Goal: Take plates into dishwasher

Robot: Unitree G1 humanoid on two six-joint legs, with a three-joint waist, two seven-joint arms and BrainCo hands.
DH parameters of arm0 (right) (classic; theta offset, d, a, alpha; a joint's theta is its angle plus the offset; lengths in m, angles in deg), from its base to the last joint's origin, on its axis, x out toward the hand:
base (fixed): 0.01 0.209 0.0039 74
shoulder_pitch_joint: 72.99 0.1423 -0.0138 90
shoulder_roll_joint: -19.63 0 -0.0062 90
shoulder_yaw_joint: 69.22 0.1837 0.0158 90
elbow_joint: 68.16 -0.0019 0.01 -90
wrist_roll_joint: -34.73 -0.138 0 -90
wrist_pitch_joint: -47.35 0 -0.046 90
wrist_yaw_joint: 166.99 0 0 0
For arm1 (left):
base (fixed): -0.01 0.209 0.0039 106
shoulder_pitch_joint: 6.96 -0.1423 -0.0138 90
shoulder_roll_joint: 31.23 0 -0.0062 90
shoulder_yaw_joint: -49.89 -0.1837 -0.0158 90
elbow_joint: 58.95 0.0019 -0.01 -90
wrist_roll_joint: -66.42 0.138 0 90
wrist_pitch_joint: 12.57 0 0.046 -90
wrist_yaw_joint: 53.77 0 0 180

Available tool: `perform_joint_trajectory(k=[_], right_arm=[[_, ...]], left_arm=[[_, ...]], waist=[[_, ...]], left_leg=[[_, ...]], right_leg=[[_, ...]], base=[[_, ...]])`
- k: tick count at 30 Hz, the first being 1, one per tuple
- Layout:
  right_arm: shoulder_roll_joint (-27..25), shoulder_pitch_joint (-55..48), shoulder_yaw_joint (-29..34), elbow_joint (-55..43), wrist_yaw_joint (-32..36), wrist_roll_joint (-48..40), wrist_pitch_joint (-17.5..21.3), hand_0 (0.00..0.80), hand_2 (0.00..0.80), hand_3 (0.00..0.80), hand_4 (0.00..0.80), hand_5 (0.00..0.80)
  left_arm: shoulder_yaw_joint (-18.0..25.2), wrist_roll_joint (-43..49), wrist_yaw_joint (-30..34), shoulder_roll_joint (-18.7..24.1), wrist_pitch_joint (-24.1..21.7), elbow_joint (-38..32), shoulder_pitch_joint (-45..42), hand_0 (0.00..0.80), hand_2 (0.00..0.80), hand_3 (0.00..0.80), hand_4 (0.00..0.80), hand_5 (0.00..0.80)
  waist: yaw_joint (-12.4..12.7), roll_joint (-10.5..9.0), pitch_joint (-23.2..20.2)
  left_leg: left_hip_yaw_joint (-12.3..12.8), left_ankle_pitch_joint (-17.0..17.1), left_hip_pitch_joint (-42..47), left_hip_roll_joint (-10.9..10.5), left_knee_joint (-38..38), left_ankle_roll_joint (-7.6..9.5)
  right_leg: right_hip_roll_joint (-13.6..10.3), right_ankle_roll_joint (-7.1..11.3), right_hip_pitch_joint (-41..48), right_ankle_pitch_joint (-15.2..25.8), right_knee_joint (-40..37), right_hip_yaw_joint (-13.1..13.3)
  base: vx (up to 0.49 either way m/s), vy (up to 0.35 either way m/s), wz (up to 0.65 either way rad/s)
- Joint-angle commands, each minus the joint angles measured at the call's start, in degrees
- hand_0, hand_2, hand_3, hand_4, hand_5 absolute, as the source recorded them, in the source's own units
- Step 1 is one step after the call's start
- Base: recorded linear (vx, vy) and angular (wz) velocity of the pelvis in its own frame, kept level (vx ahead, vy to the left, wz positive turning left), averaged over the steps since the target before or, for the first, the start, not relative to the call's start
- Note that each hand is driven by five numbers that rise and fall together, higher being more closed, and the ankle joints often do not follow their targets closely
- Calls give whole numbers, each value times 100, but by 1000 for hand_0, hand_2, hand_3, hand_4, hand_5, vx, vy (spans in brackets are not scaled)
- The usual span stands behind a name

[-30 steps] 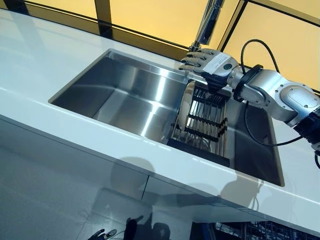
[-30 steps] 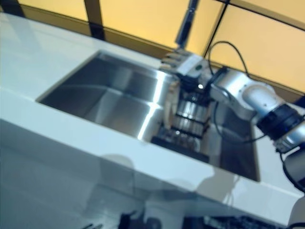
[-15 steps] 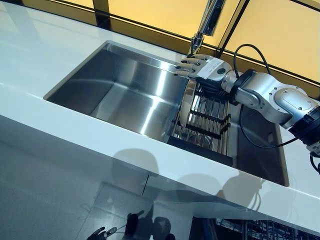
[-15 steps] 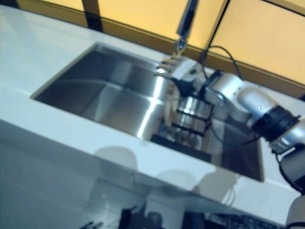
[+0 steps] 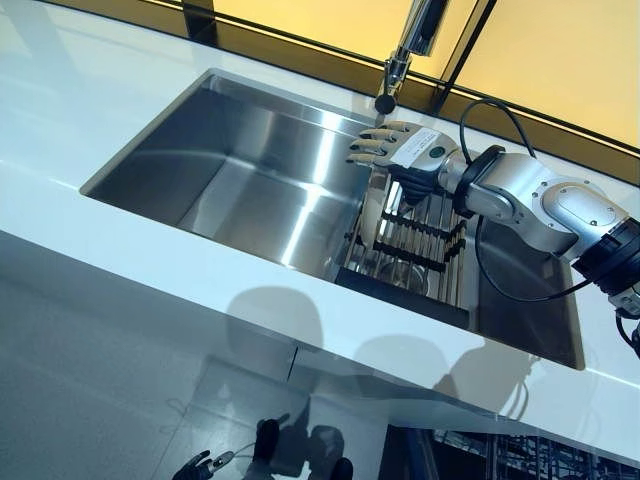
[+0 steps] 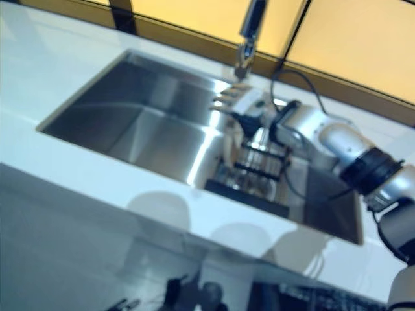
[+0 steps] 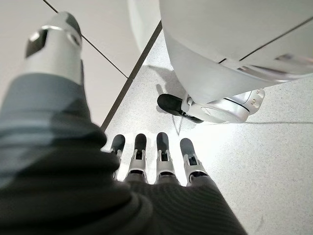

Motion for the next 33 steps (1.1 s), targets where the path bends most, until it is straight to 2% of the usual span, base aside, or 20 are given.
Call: perform_joint_trajectory(k=[1,6,8,9,23,33], right_arm=[[-134,181,-274,-227,-54,183,-221,0,0,0,0,0],[-105,181,-348,-189,6,480,-160,0,0,0,0,0],[-85,201,-385,-194,52,678,-118,565,565,565,565,565],[-74,239,-433,-173,49,875,-69,800,800,800,800,800],[-199,330,-498,114,-292,1348,60,800,800,800,800,800],[-257,365,-458,225,-330,1542,-1,800,800,800,800,800]], left_arm=[[-1,-193,65,42,-134,-53,192,0,0,0,0,0],[1,-247,92,37,-176,-74,208,0,0,0,0,0],[-6,-283,91,32,-172,-82,225,0,0,0,0,0],[-7,-313,104,33,-182,-74,229,0,0,0,0,0],[54,-347,111,45,-156,-91,240,0,0,0,0,0],[97,-342,125,13,-182,-40,196,0,0,0,0,0]], waist=[[154,-148,86],[177,-137,156],[182,-132,174],[194,-134,183],[170,-190,137],[124,-190,34]], left_leg=[[258,-358,186,133,-24,-153],[250,-336,139,130,-24,-158],[242,-328,121,126,-24,-158],[243,-323,106,124,-24,-161],[276,-325,84,126,-24,-163],[309,-341,141,124,-24,-162]], right_leg=[[-466,615,-207,454,0,-78],[-474,616,-247,466,2,-108],[-476,614,-265,470,2,-115],[-477,614,-275,472,3,-128],[-478,634,-304,497,-10,-160],[-464,637,-267,491,-13,-117]], base=[[0,0,0],[-19,4,0],[0,0,0],[0,0,0],[0,0,0],[0,0,0]])
